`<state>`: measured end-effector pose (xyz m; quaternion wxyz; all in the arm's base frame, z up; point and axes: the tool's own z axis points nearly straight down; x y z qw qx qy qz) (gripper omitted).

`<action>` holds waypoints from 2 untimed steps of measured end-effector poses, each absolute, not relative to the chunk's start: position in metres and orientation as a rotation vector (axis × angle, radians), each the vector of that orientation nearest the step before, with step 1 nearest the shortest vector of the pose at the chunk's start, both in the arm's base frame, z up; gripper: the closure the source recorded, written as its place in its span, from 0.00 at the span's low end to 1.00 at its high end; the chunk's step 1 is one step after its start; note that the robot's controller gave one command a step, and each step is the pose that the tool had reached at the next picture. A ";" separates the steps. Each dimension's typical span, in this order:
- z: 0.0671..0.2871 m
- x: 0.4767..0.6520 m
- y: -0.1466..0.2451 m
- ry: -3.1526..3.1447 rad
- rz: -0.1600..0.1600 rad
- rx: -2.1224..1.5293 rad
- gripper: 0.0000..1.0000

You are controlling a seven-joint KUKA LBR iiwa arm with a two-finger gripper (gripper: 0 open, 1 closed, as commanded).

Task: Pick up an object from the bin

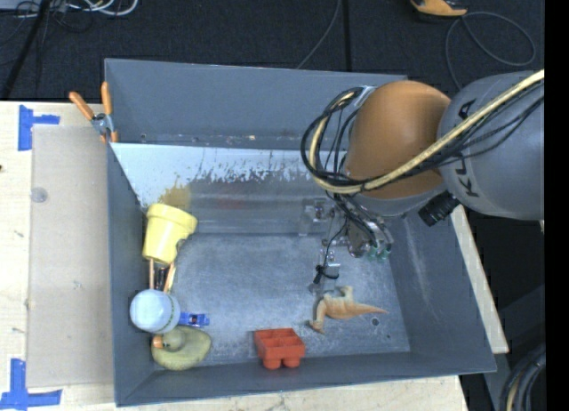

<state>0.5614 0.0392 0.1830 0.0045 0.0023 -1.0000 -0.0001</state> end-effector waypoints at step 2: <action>0.125 0.549 0.003 -3.139 -0.001 0.102 0.00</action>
Offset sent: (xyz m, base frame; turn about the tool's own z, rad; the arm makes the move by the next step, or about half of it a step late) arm -0.0269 -0.0677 -0.1130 -0.1087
